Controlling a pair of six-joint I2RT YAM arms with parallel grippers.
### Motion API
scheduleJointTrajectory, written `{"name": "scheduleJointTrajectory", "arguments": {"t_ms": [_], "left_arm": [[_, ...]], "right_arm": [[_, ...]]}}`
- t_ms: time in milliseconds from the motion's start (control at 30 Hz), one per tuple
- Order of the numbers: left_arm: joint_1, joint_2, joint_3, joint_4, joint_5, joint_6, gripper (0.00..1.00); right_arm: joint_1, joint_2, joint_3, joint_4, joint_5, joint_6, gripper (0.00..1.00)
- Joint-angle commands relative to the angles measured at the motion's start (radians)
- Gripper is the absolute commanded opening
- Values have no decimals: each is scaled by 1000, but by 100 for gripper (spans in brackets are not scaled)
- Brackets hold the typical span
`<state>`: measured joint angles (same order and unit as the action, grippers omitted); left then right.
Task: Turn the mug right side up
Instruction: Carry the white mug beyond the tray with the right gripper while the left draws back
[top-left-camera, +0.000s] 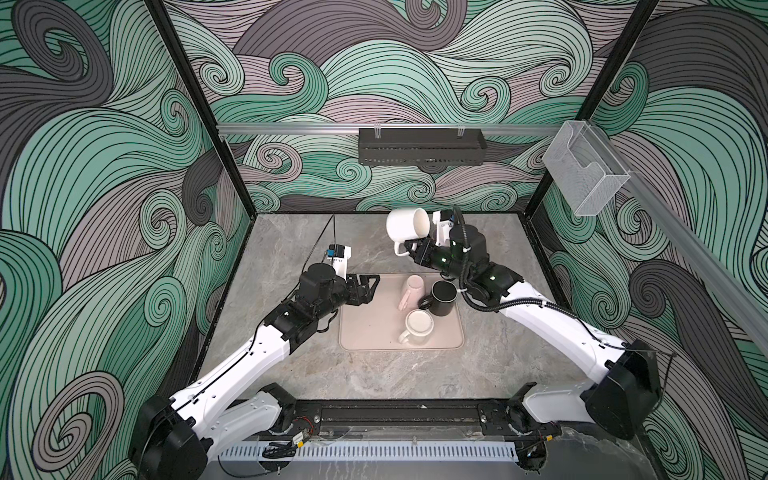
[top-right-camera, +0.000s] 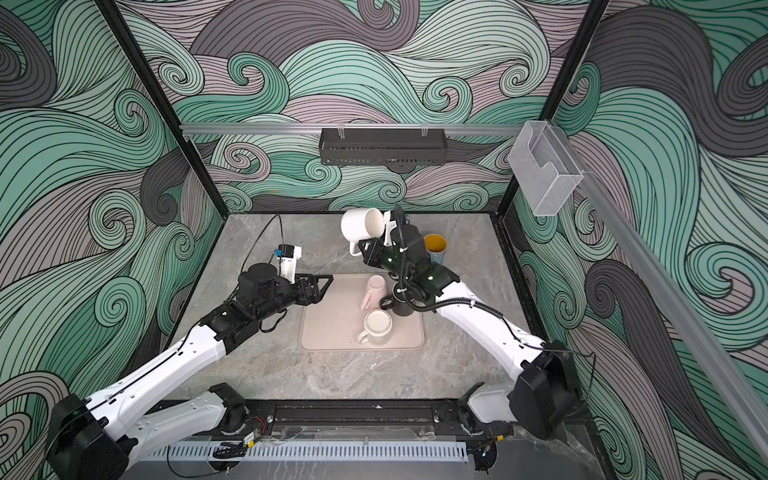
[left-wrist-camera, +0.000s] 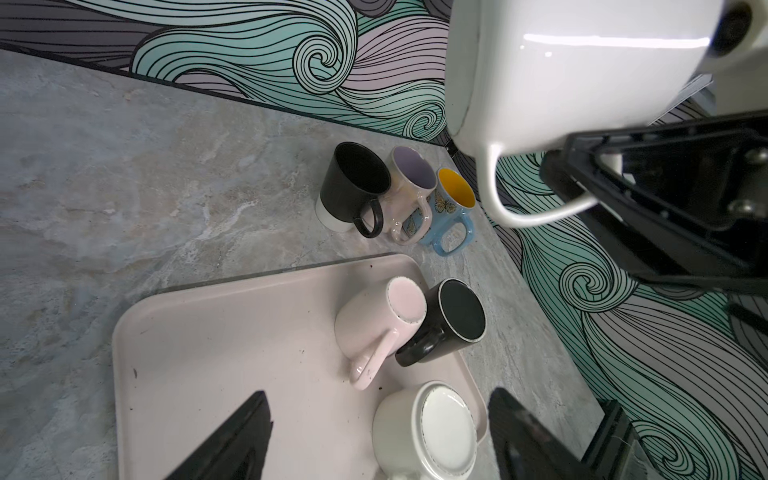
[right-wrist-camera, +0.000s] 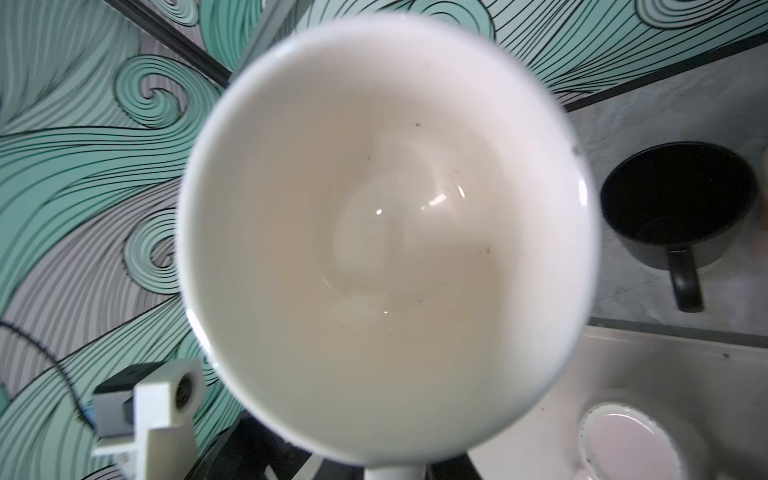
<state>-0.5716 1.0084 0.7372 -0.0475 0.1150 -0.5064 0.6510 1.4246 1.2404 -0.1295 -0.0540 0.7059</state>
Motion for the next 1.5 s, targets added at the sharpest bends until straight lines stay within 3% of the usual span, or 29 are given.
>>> {"name": "scheduleJointTrajectory", "arguments": {"t_ms": [0, 100, 233, 467, 1067, 1467], "left_arm": [[-4, -35, -11, -15, -20, 30, 83], [-4, -40, -24, -14, -47, 31, 83], [-4, -43, -27, -34, -55, 32, 83], [-4, -56, -54, -20, -83, 24, 83], [-2, -54, -76, -4, -94, 19, 83], [-2, -19, -78, 3, -78, 18, 83]], "right_arm": [[28, 107, 166, -197, 161, -111, 0], [66, 231, 310, -342, 229, -157, 0], [109, 348, 410, -401, 344, -175, 0], [107, 512, 568, -473, 358, -172, 0], [35, 892, 998, -684, 249, -242, 0], [-1, 986, 1078, -747, 230, -279, 0]]}}
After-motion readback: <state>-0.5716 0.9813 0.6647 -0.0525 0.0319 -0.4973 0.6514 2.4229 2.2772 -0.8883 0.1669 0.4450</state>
